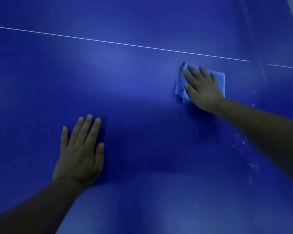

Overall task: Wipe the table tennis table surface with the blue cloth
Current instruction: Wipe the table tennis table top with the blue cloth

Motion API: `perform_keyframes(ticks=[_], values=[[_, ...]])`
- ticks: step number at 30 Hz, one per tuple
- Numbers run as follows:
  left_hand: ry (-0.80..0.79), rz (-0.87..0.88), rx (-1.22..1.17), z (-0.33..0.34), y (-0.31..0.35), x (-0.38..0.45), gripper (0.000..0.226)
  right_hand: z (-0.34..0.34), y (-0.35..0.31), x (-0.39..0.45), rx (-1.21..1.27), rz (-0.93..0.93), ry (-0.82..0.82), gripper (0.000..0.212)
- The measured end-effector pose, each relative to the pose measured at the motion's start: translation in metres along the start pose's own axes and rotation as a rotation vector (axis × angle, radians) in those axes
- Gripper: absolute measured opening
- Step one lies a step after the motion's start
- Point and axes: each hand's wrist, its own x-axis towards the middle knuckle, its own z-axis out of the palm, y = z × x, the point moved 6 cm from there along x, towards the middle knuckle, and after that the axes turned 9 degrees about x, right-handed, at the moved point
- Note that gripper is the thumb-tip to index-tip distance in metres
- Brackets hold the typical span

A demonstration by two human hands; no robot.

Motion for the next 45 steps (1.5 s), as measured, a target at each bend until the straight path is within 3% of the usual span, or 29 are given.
perform_keyframes(ticks=[2,4,8,10,12,15,17,19,21,25,29,32,34,38,40,42,45], values=[[0.023,-0.022,-0.028,-0.001,-0.001,-0.002,0.066,-0.004,-0.025,0.035,-0.009,0.027,0.019,0.083],[0.030,-0.030,-0.024,0.000,-0.002,-0.002,0.066,0.011,-0.075,0.032,-0.048,-0.115,-0.020,0.080],[0.012,-0.035,-0.008,0.000,-0.002,0.000,0.063,0.046,-0.153,-0.103,-0.035,-0.859,-0.127,0.054],[0.010,-0.019,0.008,0.000,0.000,0.000,0.061,0.044,-0.142,-0.131,-0.041,-1.050,-0.246,0.052],[-0.001,-0.022,0.003,0.000,-0.001,-0.001,0.061,0.036,-0.106,-0.084,-0.057,-0.938,-0.174,0.054],[-0.005,-0.022,0.014,0.000,0.000,0.000,0.061,0.004,0.000,0.018,-0.031,-0.193,0.076,0.065],[0.001,-0.015,0.022,0.000,0.001,0.000,0.061,-0.015,0.065,0.039,0.017,0.267,0.197,0.060],[0.003,-0.010,0.029,0.000,0.000,-0.001,0.060,-0.019,0.078,0.046,0.067,0.455,0.181,0.055],[0.004,-0.008,0.033,0.001,0.000,-0.001,0.060,-0.018,0.046,0.063,0.047,0.353,0.143,0.056],[-0.001,-0.012,0.027,0.002,-0.001,0.000,0.060,0.005,-0.064,0.072,-0.027,-0.176,-0.013,0.072],[0.006,-0.013,0.027,0.001,-0.002,0.000,0.060,0.037,-0.151,-0.093,-0.053,-0.958,-0.137,0.054],[0.000,-0.008,0.030,0.002,0.000,-0.001,0.061,0.046,-0.132,-0.185,-0.073,-1.229,-0.343,0.049],[-0.009,-0.016,0.014,0.002,-0.001,-0.001,0.062,0.043,-0.097,-0.158,-0.110,-1.060,-0.246,0.051],[-0.004,-0.019,-0.029,0.002,-0.004,0.000,0.068,0.016,-0.021,-0.061,0.010,-0.095,0.024,0.067],[0.001,-0.042,-0.086,-0.002,-0.004,0.002,0.072,0.014,-0.022,-0.059,0.042,0.119,0.077,0.072],[0.003,-0.065,-0.206,-0.005,-0.005,0.001,0.078,0.025,-0.061,-0.084,0.029,0.072,0.077,0.071],[0.024,-0.148,-0.315,-0.014,-0.022,-0.028,0.077,0.056,-0.146,-0.184,0.015,-0.413,0.007,0.059]])
